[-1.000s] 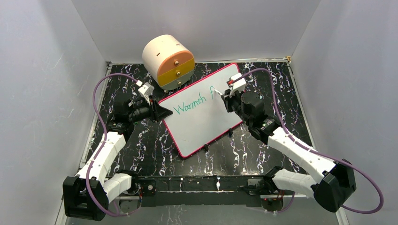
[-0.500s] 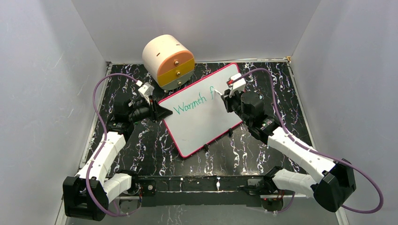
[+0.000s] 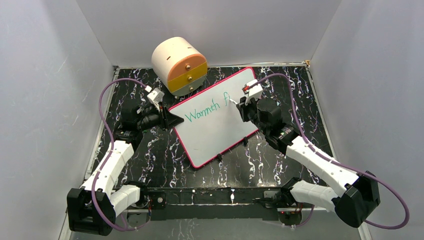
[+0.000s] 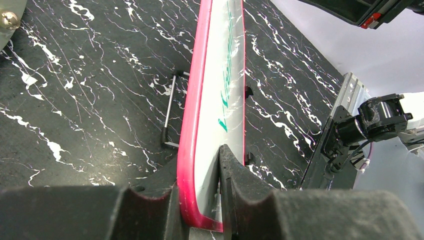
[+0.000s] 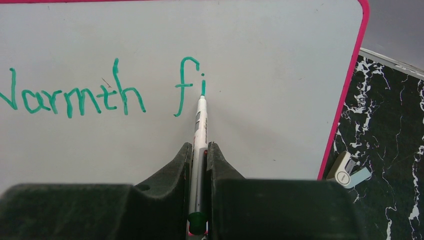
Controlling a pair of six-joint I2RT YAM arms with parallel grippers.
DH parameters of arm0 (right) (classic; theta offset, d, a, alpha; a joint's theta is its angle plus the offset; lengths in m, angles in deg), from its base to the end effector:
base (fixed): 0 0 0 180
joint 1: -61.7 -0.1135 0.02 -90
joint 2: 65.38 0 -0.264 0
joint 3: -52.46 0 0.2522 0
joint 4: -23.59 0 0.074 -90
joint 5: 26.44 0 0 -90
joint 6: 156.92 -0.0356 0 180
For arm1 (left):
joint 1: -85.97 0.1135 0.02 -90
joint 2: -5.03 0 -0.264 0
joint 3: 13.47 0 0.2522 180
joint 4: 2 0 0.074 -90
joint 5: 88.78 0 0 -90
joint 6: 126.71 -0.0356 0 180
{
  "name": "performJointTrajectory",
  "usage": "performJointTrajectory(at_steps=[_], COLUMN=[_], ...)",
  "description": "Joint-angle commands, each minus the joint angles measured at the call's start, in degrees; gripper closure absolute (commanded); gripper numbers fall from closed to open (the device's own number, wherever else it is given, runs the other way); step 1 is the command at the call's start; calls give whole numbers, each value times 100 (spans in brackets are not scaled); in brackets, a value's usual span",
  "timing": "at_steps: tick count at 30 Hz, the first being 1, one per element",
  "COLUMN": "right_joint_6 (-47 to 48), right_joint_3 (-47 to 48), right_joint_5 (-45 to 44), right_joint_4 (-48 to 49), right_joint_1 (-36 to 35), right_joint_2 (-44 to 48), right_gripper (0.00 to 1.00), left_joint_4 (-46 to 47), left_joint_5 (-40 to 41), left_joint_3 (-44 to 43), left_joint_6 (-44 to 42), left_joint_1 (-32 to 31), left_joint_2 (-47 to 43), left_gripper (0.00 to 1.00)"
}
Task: Write a sentence on the whiteboard
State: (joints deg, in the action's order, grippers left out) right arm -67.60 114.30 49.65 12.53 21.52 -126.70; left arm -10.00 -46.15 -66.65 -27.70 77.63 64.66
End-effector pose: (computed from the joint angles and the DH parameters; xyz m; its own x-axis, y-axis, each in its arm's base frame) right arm 0.1982 0.1562 0.3275 -0.1450 -0.1074 -0.9836 -0.4440 0.8954 -0.0323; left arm 0.2259 -0.0596 0.2885 -0.3696 -0.0530 -0.9277 0.7546 0.5654 -0.3330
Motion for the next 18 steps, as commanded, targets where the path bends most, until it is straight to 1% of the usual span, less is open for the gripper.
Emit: performJointTrajectory(at_steps=[1, 10, 12, 18], right_joint_6=[-55, 60, 230, 317], right_joint_3=[-39, 47, 68, 183], right_joint_5=[-43, -351, -358, -246], right_joint_4=[31, 433, 543, 819], right_joint_1=[2, 14, 24, 56], right_joint_2=[152, 326, 302, 136], right_gripper=[100, 100, 100, 100], left_joint_4=[-971, -971, -971, -971], left_joint_5=[728, 738, 738, 722], left_joint_3=[306, 306, 312, 320], left_joint_6=[-1088, -1088, -1091, -1093], left_joint_1=[-151, -151, -148, -148], left_joint_2=[268, 264, 259, 250], left_gripper=[100, 100, 100, 100])
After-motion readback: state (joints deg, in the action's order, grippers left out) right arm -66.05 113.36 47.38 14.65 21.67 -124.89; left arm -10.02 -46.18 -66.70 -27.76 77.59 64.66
